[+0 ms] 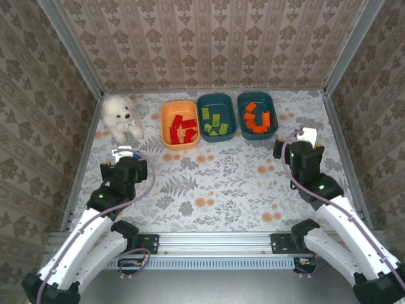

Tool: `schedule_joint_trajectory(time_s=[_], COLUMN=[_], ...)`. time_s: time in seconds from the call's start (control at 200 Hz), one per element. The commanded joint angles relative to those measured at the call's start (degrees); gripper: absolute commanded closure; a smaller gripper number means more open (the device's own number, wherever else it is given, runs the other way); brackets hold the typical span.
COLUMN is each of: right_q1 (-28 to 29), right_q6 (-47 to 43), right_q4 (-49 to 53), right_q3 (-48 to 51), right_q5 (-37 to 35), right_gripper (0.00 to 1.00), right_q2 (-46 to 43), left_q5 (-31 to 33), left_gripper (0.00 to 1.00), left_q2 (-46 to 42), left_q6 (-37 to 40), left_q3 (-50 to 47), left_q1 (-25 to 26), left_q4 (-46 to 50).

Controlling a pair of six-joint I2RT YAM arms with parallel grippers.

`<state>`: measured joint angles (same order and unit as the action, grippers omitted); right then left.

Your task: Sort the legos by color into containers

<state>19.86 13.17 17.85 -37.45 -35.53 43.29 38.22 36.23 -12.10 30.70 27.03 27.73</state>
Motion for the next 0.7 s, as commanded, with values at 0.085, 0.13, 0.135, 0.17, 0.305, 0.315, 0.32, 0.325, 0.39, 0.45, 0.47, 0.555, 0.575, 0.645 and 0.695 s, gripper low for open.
schedule_joint_trajectory(time_s=[0.085,0.13,0.135,0.17,0.305,0.315,0.32,0.325,0.39,0.45,0.47,0.555,0.575,0.645,0.695], right_q1=[-5.88,-6.55,-6.61,-7.34,-10.47,-10.77,-10.87,-11.01,-12.63,-13.41,-13.66,-14.71,-15.04,-15.97,-16.84], right_q6=[-3.79,-4.08,-4.14,-4.42,-5.61,-5.65,-5.68,-5.69,-6.07,-6.98,-7.11,-7.57,-7.55,-8.08,-8.01], right_q4=[-18.71,-23.53,-24.16,-26.75,-33.27,-34.07,-34.44,-34.80,-40.31,-44.61,-44.95,-50.98,-52.37,-56.93,-59.12], right_q3=[10.77,13.65,13.99,15.36,17.08,17.22,17.32,17.36,17.85,17.40,16.67,15.15,14.87,13.75,13.07], right_q5=[-3.40,-1.77,-1.58,-0.27,4.06,4.33,4.55,4.74,7.06,8.60,9.23,12.16,12.91,14.95,16.71], right_gripper=[0.00,0.00,0.00,0.00,0.00,0.00,0.00,0.00,0.00,0.00,0.00,0.00,0.00,0.00,0.00], right_q2=[5.18,5.93,5.98,6.95,13.77,14.44,14.67,14.91,18.84,22.91,24.13,29.24,30.21,33.88,35.94], left_q5=[-2.56,-5.29,-5.45,-5.86,-13.45,-14.07,-14.37,-14.73,-17.51,-20.48,-21.53,-23.89,-24.31,-26.04,-26.26], left_gripper=[0.00,0.00,0.00,0.00,0.00,0.00,0.00,0.00,0.00,0.00,0.00,0.00,0.00,0.00,0.00], left_q2=[2.83,3.98,4.18,5.39,13.59,14.24,14.63,14.95,20.65,26.63,28.56,36.38,37.96,42.31,44.97], left_q6=[8.03,10.63,10.84,10.80,10.54,10.35,10.21,10.14,9.85,10.09,10.03,8.96,8.77,11.00,10.91], left_q3=[-13.01,-16.20,-16.46,-18.17,-17.09,-17.08,-17.03,-16.97,-15.19,-13.24,-12.55,-10.37,-9.71,-6.48,-6.63], left_q1=[-10.03,-10.78,-10.81,-11.28,-17.54,-18.13,-18.36,-18.61,-21.15,-22.85,-23.27,-24.13,-24.38,-25.03,-25.82], left_q4=[-27.43,-33.12,-33.85,-37.45,-45.08,-45.77,-46.37,-46.89,-50.50,-54.29,-55.99,-64.04,-65.51,-65.80,-69.51])
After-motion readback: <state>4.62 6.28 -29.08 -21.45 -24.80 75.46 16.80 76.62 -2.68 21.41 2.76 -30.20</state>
